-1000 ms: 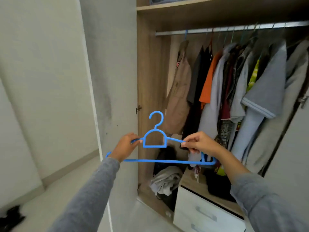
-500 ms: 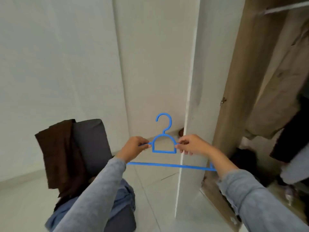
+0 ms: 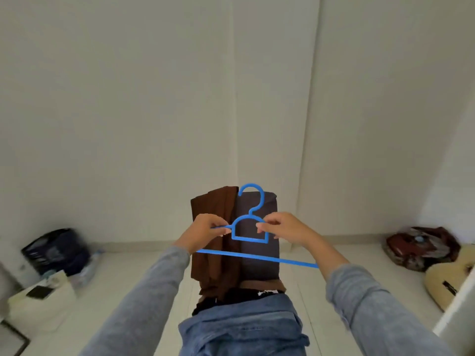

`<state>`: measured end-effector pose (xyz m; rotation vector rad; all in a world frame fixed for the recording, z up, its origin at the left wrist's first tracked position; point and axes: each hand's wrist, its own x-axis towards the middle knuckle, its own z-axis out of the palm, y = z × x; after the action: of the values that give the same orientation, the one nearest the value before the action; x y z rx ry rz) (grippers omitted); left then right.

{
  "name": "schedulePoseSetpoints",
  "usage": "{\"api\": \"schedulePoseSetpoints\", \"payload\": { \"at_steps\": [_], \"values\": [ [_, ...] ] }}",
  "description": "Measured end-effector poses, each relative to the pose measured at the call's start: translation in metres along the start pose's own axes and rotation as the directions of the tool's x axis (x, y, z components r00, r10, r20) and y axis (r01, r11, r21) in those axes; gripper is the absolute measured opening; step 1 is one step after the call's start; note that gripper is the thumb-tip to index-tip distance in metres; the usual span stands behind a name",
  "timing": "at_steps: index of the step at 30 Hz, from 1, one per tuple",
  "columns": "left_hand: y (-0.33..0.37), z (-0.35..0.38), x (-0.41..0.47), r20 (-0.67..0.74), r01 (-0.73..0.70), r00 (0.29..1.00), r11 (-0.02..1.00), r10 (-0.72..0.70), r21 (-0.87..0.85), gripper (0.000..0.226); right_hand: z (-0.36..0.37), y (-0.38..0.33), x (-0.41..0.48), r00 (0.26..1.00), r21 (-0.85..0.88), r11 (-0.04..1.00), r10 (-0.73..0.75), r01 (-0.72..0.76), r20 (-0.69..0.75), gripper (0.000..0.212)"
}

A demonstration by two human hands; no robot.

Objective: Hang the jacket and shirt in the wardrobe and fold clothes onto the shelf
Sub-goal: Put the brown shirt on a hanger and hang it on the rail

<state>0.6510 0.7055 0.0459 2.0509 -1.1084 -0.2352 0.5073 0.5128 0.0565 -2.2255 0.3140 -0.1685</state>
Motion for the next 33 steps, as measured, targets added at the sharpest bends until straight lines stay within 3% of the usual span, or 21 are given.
{"api": "schedulePoseSetpoints", "payload": {
  "at_steps": [5,9,13,17,21,24,29,33],
  "values": [
    [-0.061,-0.041,0.020,-0.007,0.093,0.996,0.996,-0.093,0.004,0.004,0.045,-0.029,0.075,0.996,0.107,0.993,-0.052,0.044,0.071,0.019],
    [-0.095,-0.044,0.044,-0.027,0.122,0.992,0.993,-0.122,-0.001,0.004,0.064,-0.030,0.125,0.988,0.099,0.994,-0.063,0.050,0.140,0.021],
    [-0.120,-0.040,0.080,-0.035,0.167,0.985,0.982,-0.170,-0.087,0.005,0.061,-0.012,0.179,0.985,0.144,0.989,-0.051,0.027,0.164,0.041],
    [-0.132,-0.043,0.129,-0.085,0.202,0.974,0.976,-0.208,-0.080,0.015,0.033,0.006,0.230,0.991,0.204,0.979,-0.032,0.005,0.134,0.041],
    [-0.152,-0.034,0.182,-0.353,0.224,0.909,0.974,-0.223,-0.038,0.022,0.006,0.029,0.284,0.999,0.274,0.961,0.041,-0.030,-0.035,0.026],
    [-0.174,-0.017,0.203,-0.469,0.348,0.811,0.933,-0.351,-0.096,0.030,0.001,0.049,0.304,0.967,0.308,0.951,0.095,-0.018,-0.237,0.026],
    [-0.203,0.025,0.239,-0.321,0.495,0.779,0.842,-0.539,-0.213,0.054,0.001,0.076,0.321,0.831,0.492,0.864,0.193,0.108,-0.522,0.019],
    [-0.208,0.046,0.274,-0.256,0.541,0.749,0.788,-0.610,-0.294,0.086,0.008,0.089,0.326,0.800,0.581,0.802,0.257,0.136,-0.542,0.015]
  ]
}}
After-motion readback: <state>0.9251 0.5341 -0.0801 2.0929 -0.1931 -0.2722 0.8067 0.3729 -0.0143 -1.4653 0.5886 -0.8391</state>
